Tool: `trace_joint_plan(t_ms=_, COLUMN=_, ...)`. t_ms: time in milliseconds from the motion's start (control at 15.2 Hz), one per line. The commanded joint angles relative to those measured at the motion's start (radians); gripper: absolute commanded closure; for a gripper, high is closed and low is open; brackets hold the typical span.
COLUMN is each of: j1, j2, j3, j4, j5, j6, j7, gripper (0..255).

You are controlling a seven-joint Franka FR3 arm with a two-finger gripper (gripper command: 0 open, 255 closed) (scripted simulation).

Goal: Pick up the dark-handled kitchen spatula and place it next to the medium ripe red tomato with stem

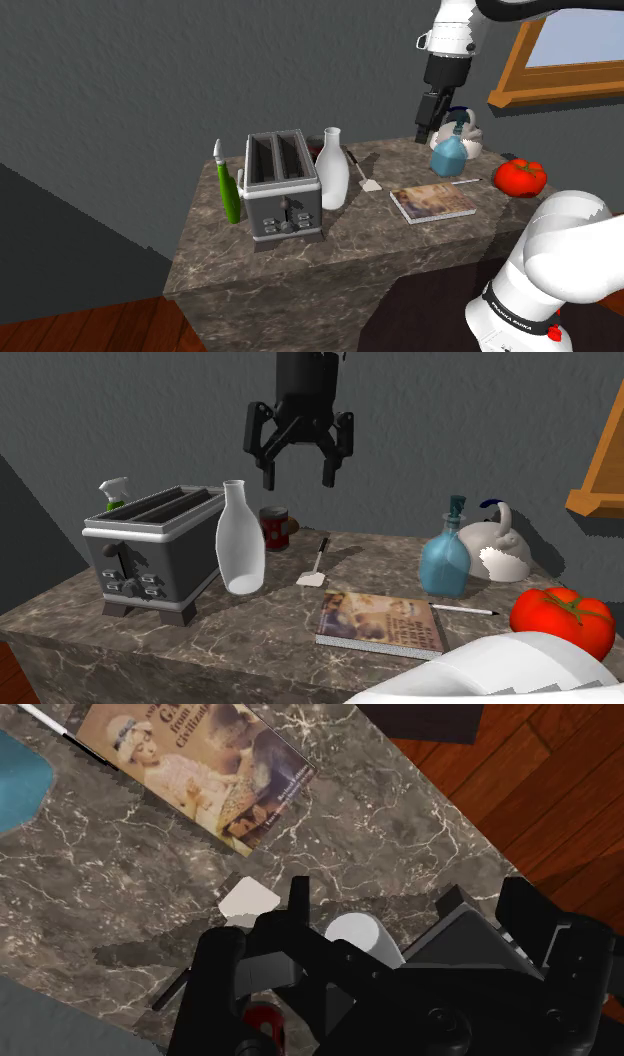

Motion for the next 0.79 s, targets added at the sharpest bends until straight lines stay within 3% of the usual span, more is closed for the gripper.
trace_joint_plan(t_ms=0, j1=0.000, j2=0.000, j3=0.000, j4=0.000, j5=0.000, j6=0.000, j7=0.000, gripper=0)
trace_joint_plan(t_ms=726, j1=-0.088, j2=0.303, j3=0.028, j4=-0.033, j5=-0.014, j6=0.361, j7=0.181, gripper=0)
